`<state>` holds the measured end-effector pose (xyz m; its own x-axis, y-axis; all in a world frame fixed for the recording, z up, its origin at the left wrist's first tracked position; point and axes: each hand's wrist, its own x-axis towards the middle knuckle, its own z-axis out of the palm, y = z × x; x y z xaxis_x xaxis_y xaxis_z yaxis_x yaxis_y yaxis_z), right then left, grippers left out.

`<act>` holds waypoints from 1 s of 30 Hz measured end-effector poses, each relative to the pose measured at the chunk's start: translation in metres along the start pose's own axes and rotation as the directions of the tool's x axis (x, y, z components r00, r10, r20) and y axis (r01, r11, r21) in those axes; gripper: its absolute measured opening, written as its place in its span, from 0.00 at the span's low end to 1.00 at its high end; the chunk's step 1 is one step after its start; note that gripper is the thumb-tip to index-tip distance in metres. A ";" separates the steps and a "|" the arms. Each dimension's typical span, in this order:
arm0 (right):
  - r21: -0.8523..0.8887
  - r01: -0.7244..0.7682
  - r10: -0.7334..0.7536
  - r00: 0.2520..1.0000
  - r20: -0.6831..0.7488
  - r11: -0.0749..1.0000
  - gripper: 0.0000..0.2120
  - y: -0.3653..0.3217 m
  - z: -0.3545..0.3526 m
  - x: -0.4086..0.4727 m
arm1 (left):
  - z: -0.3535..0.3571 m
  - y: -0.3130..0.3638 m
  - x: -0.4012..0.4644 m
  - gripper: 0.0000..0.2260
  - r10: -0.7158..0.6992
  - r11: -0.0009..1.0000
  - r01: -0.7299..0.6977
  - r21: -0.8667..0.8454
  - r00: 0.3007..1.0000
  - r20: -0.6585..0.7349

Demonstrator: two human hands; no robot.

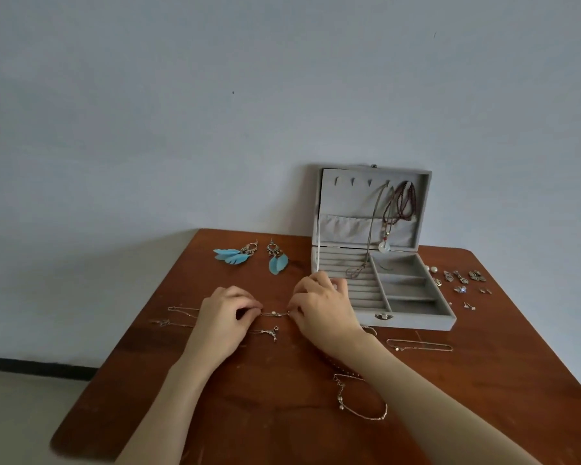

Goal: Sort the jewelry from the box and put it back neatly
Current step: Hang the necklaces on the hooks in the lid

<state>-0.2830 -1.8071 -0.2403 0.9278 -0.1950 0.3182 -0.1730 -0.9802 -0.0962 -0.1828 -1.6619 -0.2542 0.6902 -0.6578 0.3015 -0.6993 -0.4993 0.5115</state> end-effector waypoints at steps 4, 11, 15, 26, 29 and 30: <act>0.004 0.016 -0.016 0.998 -0.065 1.000 0.03 0.000 0.001 0.003 | -0.002 -0.001 0.002 0.09 0.049 0.999 -0.049 -0.024 0.999 -0.002; 0.529 -0.055 0.069 0.998 -0.008 0.847 0.06 -0.003 -0.041 0.013 | -0.005 0.021 0.005 0.06 0.113 0.961 -0.102 -0.257 0.993 0.028; 0.729 -0.165 0.218 0.976 0.022 0.665 0.04 0.010 -0.061 0.014 | -0.014 0.026 0.010 0.03 0.100 0.936 -0.095 -0.338 0.995 -0.004; 0.828 -0.097 0.227 0.973 -0.037 0.552 0.03 0.025 -0.120 0.018 | -0.043 0.094 0.038 0.07 0.167 0.758 0.044 -0.650 0.951 0.259; 0.881 -0.090 0.298 0.953 -0.060 0.465 0.05 0.043 -0.137 0.011 | -0.045 0.108 0.043 0.08 0.189 0.723 0.027 -0.690 0.953 0.235; 0.896 -0.102 0.336 0.940 -0.055 0.432 0.06 0.052 -0.140 0.007 | -0.046 0.113 0.045 0.10 0.180 0.724 0.021 -0.690 0.959 0.217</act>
<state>-0.3312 -1.8639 -0.1113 0.7959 -0.5146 0.3189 0.1272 -0.3729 -0.9191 -0.2228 -1.7217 -0.1457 0.4960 -0.8435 0.2063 -0.3637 0.0140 0.9314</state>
